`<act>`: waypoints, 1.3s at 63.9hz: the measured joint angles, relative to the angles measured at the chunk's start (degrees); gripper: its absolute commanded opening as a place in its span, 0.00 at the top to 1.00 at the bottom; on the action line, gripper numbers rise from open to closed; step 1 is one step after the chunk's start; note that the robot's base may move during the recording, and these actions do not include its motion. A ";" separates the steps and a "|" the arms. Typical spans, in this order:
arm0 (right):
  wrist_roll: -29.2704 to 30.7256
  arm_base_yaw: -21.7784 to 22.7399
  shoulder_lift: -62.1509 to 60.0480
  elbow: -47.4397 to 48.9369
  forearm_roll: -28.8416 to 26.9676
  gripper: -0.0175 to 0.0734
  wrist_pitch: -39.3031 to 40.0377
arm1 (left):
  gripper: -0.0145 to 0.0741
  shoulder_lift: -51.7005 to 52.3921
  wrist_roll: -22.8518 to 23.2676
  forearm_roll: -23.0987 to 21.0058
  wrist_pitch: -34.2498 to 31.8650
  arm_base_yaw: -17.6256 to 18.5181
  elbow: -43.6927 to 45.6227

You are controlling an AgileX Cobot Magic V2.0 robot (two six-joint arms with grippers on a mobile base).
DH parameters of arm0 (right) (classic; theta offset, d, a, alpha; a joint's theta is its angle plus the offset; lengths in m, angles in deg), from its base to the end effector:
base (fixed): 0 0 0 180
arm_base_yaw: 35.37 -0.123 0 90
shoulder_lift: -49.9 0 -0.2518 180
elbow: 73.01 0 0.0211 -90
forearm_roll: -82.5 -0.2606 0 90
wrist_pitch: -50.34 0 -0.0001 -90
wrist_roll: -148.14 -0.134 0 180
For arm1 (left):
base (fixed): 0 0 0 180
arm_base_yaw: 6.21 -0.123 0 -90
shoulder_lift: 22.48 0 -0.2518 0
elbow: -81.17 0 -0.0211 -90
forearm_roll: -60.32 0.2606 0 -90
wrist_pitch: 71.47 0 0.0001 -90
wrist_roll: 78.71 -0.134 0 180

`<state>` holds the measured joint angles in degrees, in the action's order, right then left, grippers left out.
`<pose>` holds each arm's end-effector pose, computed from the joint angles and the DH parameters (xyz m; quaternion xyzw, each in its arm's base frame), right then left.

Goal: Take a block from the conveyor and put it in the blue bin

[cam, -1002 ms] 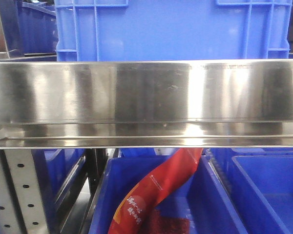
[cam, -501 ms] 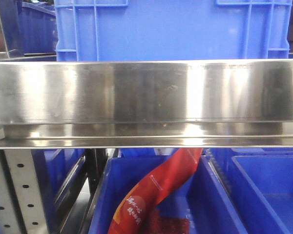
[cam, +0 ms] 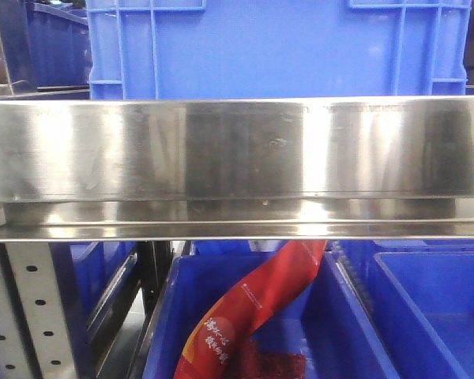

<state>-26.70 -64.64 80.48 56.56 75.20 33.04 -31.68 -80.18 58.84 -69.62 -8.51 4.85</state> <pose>0.1457 0.0875 0.2935 -0.1913 0.7311 0.1892 0.6270 0.1433 0.0056 0.2107 -0.0136 0.6906 0.0142 0.7230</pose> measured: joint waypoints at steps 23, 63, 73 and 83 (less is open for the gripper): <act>0.00 0.00 0.00 0.00 0.00 0.99 0.00 | 0.96 0.00 0.00 0.00 0.00 0.00 0.00; -0.25 19.24 -9.17 -11.67 0.00 0.99 8.73 | 0.96 0.04 0.00 0.00 -0.11 0.00 0.00; -0.37 24.26 -15.62 -17.85 0.00 0.99 9.24 | 0.96 0.04 0.00 0.00 -0.11 0.00 0.00; -0.37 27.10 -20.94 -23.06 0.00 0.99 9.99 | 0.96 0.04 0.00 0.00 -0.11 0.00 0.00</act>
<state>-27.07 -37.54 59.54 33.49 75.20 43.03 -31.64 -80.18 58.84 -69.73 -8.51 4.85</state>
